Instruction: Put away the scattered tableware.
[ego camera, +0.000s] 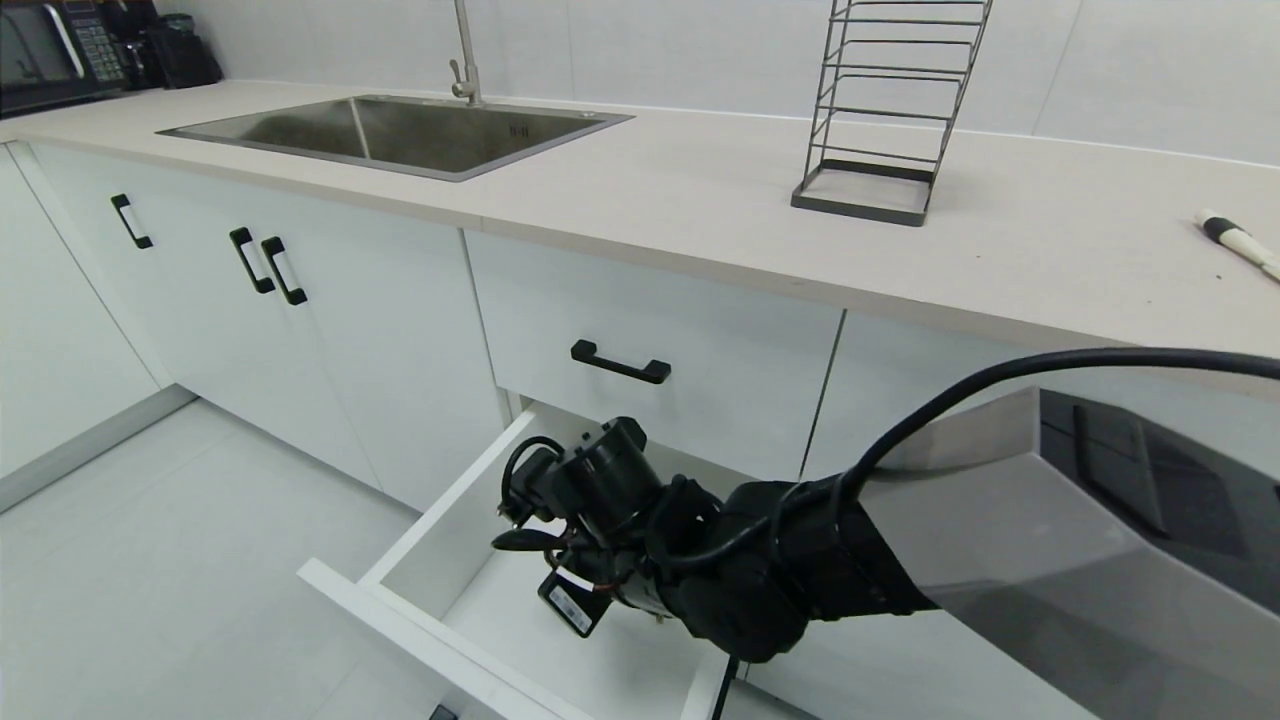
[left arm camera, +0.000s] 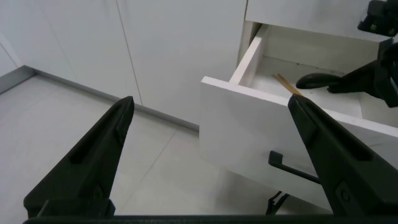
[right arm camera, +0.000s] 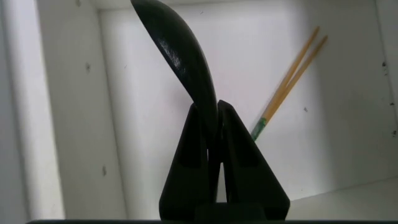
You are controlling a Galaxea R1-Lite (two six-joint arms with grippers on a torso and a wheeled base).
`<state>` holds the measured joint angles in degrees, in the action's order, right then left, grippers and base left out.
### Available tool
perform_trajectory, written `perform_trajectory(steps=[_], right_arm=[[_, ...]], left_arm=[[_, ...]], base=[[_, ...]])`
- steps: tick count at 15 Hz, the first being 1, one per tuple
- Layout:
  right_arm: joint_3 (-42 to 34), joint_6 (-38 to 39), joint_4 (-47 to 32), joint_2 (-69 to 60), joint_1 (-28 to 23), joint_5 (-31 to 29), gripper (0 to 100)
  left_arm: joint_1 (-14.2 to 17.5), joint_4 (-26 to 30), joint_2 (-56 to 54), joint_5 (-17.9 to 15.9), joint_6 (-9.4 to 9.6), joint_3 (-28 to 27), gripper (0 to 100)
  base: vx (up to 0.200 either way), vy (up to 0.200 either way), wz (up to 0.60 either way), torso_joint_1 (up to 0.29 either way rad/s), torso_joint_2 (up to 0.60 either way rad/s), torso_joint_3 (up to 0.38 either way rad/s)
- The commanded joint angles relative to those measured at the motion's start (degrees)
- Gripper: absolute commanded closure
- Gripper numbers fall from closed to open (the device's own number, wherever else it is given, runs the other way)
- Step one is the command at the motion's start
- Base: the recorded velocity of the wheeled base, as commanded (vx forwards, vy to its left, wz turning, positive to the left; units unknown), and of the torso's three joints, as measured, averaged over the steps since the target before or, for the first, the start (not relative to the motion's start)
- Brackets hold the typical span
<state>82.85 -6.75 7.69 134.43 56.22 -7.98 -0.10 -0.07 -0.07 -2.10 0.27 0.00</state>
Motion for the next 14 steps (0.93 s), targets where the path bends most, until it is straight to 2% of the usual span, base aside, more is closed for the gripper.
perform_trajectory(steps=[1, 7, 14], right_arm=[[4.8, 0.1, 0.0, 4.7, -0.4, -0.1, 100], [13.5, -0.5, 0.1, 13.3, -1.2, -3.4, 100], [15.3, -0.7, 4.1, 18.2, -1.9, -3.4, 100]], left_arm=[[0.0, 0.0, 0.1, 0.0, 0.0, 0.0, 0], [0.0, 0.0, 0.1, 0.0, 0.0, 0.0, 0], [0.0, 0.0, 0.1, 0.0, 0.0, 0.0, 0]], base=[[0.0, 0.0, 0.0, 0.0, 0.0, 0.0], [0.0, 0.0, 0.0, 0.0, 0.0, 0.0], [0.0, 0.0, 0.0, 0.0, 0.0, 0.0]])
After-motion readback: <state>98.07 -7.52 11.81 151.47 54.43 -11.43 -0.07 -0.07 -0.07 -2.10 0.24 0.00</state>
